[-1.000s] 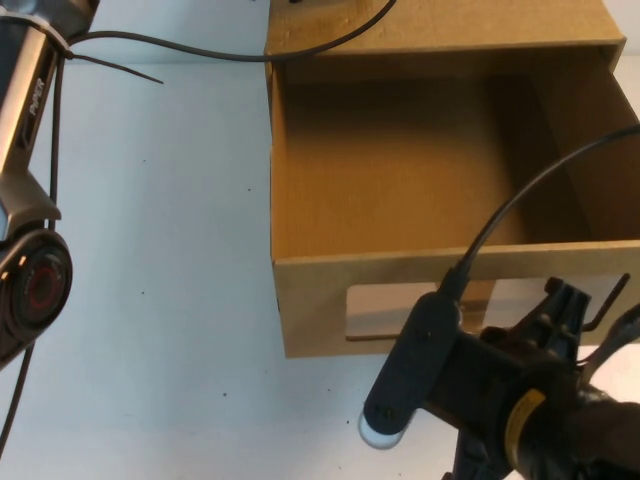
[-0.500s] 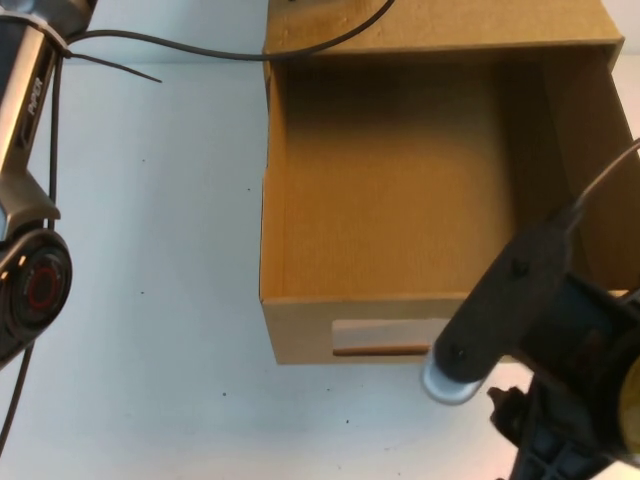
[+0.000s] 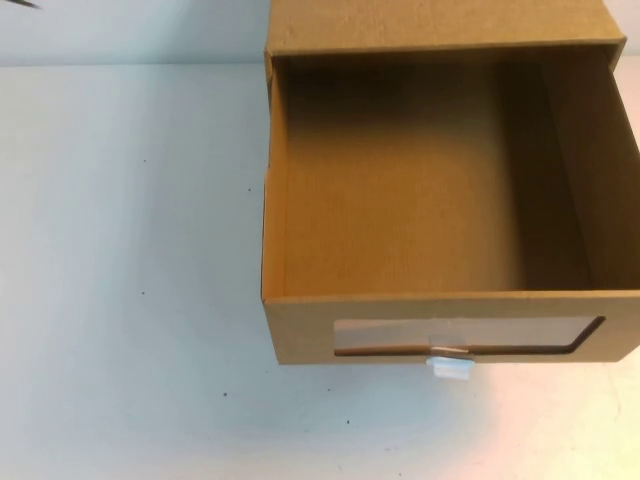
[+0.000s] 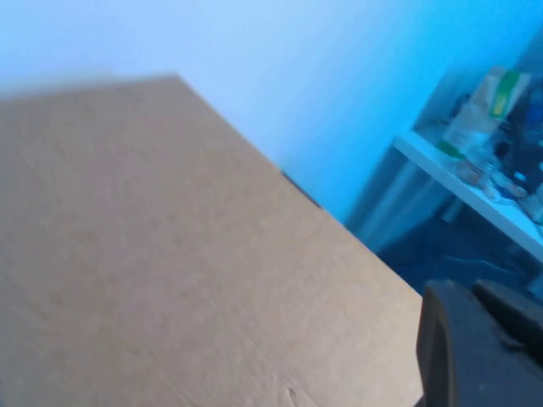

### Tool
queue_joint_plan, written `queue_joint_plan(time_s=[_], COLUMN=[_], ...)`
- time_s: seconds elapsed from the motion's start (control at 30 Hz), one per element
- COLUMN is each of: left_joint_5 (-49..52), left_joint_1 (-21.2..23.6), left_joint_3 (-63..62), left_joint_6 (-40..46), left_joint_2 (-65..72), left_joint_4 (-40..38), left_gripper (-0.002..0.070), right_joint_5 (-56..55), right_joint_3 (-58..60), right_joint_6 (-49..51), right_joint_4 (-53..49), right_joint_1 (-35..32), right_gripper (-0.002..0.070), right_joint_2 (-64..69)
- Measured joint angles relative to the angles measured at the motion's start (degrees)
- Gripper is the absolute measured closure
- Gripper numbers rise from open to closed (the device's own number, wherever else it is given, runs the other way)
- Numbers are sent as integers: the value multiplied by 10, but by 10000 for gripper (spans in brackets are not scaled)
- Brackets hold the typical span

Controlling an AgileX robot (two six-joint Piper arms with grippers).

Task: Open the shoe box
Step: 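Pull the top drawer of the cardboard box fully open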

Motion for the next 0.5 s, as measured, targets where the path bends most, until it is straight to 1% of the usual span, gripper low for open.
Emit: queue_joint_plan(time_s=[0.13,0.2,0.33,0.5], left_joint_5=[2,3,4,4], left_joint_1=[-20,-39,-98,-185], left_joint_3=[5,21,88,254], left_joint_6=[18,24,41,44], left_joint_2=[-58,-91,-166,-272], left_joint_4=[69,106,194,320], left_gripper=[679,679,679,679], right_joint_5=[2,5,6,7], right_joint_3=[0,0,0,0], right_joint_6=[22,27,33,42], right_joint_4=[-52,-70,-108,-149], right_joint_1=[0,0,0,0], right_gripper=[657,675,685,687], right_joint_2=[-44,-63,-80,-90])
